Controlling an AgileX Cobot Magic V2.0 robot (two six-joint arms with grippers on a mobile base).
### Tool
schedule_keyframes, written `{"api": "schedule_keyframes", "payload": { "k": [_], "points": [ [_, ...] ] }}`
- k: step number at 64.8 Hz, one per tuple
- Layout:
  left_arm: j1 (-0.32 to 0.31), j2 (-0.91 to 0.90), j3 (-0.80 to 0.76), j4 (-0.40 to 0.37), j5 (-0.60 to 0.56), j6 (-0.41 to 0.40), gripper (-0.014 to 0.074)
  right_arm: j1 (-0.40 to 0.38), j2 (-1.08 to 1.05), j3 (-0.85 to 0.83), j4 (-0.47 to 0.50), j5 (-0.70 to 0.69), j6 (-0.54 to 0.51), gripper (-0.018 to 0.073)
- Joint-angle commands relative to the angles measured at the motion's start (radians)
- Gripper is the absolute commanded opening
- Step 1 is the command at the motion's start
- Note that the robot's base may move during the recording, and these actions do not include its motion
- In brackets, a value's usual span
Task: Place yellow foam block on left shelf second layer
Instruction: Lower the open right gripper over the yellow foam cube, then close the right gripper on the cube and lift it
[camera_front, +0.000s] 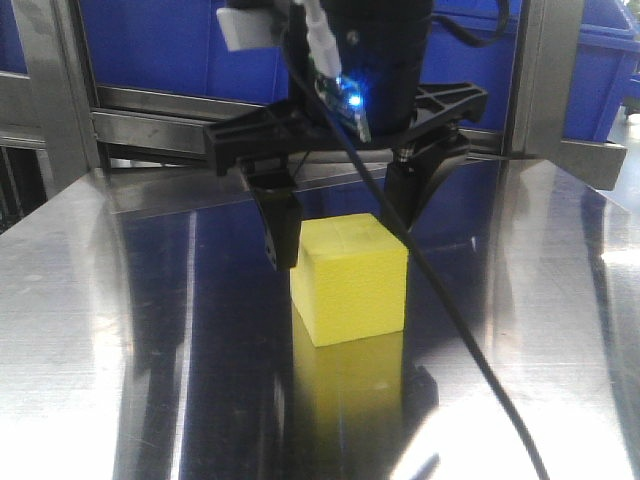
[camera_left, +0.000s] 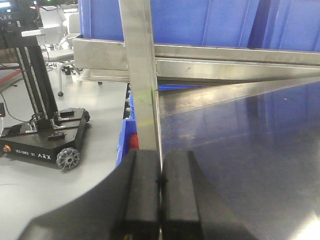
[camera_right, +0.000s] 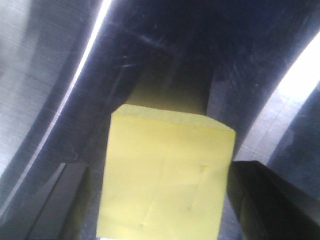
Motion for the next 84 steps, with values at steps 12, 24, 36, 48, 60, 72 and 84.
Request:
{"api": "schedule_keyframes", "payload": {
  "k": [12,24,36,48,60,72,84],
  "points": [
    [0.0,-0.013,0.026,-0.003,-0.086,-0.004,0.0136,-0.01,-0.037,0.046,0.0,-0.105,0.047,0.0624],
    [0.0,-0.013,0.026,-0.003,-0.086,-0.004,0.0136,-0.013,-0.037,0.105,0.016,-0.176,0.047,0.0621],
    [0.0,-0.013,0.026,-0.003,-0.086,-0.004,0.0136,-0.013,-0.037,0.107,0.02,-0.209,0.047,0.0622],
    [0.0,-0.013,0.026,-0.003,-0.086,-0.004,0.0136,-0.013,-0.037,0.106,0.02,-0.239,0.047,0.0622],
    [0.0,-0.013,0.026,-0.003,-0.086,-0.004,0.0136,-0.019,-0.037,0.106,0.02,-0.242,0.046,0.0613],
    [0.0,-0.013,0.026,-0.003,-0.086,-0.004,0.0136,-0.026,-0.037,0.106,0.02,-0.242,0.045,0.0437],
    [0.0,-0.013,0.026,-0.003,-0.086,-0.004,0.0136,-0.026,-0.067,0.106,0.007,-0.284,0.044,0.033]
  ]
}}
